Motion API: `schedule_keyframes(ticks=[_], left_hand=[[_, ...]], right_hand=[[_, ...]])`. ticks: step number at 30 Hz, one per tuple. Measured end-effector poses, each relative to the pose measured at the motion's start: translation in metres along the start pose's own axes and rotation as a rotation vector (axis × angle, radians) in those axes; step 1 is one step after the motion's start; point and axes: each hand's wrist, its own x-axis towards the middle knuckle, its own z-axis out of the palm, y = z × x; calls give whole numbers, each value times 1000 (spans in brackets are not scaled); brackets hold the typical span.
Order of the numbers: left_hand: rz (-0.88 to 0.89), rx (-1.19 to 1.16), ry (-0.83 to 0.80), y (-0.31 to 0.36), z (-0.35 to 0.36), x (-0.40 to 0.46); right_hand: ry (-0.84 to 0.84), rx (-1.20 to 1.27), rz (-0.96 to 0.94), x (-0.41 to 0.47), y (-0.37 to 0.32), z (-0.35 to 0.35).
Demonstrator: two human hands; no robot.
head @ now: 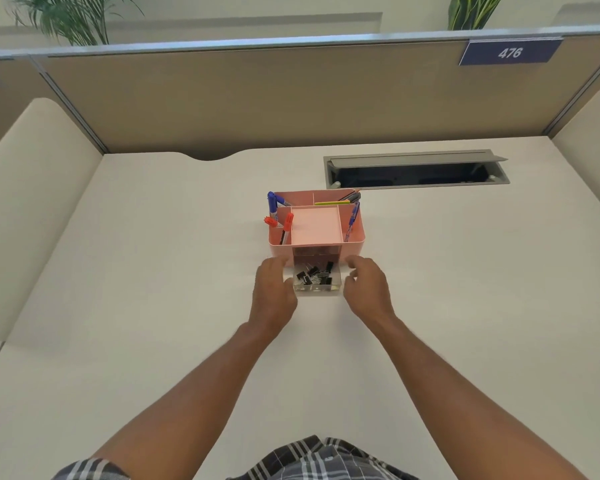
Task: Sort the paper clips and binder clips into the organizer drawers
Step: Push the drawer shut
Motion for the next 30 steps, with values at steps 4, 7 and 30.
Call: schedule_keyframes(ticks=[4,7,30], left_hand=[[-223,-108,-89,-20,-1,-5],[-261,-154,-152,-26,-5,0],[-233,-193,103,7,16,51]], right_hand=[[-91,94,82,-6,14,0],[-161,95,71,-1,21,1],[102,130,206,63,20,28]])
